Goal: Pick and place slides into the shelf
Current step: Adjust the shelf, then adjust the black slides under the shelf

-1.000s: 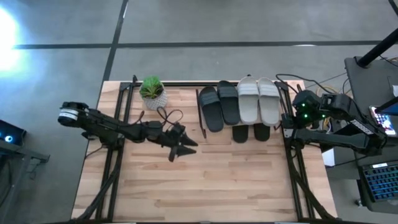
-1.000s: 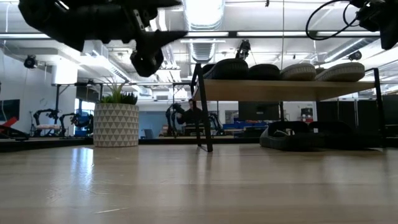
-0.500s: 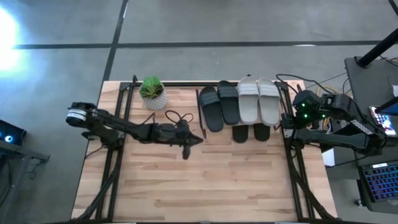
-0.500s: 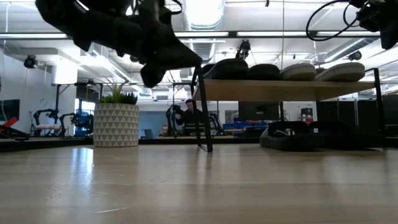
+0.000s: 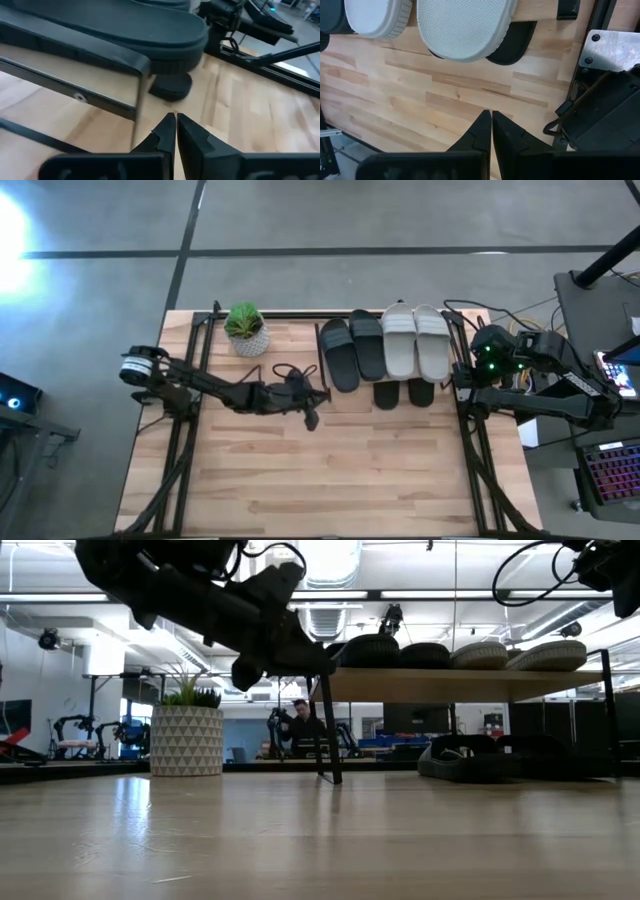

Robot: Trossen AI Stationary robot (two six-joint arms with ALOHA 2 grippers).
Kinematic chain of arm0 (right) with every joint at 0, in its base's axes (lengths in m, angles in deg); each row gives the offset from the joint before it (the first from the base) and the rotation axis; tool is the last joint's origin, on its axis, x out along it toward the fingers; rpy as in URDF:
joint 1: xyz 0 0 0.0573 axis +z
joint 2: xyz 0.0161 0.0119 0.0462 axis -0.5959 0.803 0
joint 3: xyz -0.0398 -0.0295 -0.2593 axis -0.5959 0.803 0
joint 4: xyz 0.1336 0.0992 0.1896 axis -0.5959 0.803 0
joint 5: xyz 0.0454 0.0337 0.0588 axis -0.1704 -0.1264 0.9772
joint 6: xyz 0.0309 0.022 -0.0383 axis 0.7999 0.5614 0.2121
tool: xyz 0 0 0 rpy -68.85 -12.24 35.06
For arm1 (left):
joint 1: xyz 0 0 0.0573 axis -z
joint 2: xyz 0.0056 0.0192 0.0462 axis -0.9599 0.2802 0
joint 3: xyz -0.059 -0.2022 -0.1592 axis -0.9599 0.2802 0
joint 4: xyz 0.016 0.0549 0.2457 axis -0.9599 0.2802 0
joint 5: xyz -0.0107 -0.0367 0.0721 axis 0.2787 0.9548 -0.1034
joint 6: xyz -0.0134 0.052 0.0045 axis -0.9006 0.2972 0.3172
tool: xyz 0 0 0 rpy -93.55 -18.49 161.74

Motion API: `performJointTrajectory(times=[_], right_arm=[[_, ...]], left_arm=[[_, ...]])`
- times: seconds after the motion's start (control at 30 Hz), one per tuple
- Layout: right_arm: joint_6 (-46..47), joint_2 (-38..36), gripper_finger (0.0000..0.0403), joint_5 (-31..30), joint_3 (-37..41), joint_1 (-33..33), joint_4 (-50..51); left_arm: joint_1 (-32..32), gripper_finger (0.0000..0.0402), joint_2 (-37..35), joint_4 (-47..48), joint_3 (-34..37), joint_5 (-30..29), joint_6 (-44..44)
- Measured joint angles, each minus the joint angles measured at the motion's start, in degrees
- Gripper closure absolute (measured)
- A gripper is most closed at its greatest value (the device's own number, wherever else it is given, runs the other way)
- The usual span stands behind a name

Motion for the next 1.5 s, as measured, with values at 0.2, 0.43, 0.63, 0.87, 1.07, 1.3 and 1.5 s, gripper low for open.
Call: performJointTrajectory(times=[0.2,0.43,0.63,0.87,1.07,1.3,1.5], right_arm=[[0.0,0.0,0.0394,-0.28,0.0,0.0,-0.02],[0.0,0.0,0.0394,-0.72,0.0,0.0,0.0],[0.04,0.0,0.0394,-0.71,0.0,0.0,0.0],[-0.23,-0.02,0.0394,4.75,3.39,0.47,0.0],[-1.44,0.0,0.0394,-4.66,7.2,0.9,-0.01],[0.45,-0.03,0.0394,-15.64,6.61,0.87,-1.25],[1.42,0.11,0.0394,-20.45,5.9,0.87,-6.89]], left_arm=[[-4.01,0.04,-0.64,0.73,0.15,-0.85,3.34],[-9.57,0.04,-1.65,4.08,0.29,-1.26,3.17],[-9.3,0.04,-3.19,4.59,0.24,3.11,3.13],[-4.61,0.04,-9.65,15.75,0.28,-1.89,7.24],[-3.6,0.04,-15.69,22.85,0.29,-3.71,5.69],[-3.58,0.04,-19.5,23.7,1.06,-3.79,5.61],[-3.57,0.04,-18.97,24.34,1.05,-3.77,5.54]])
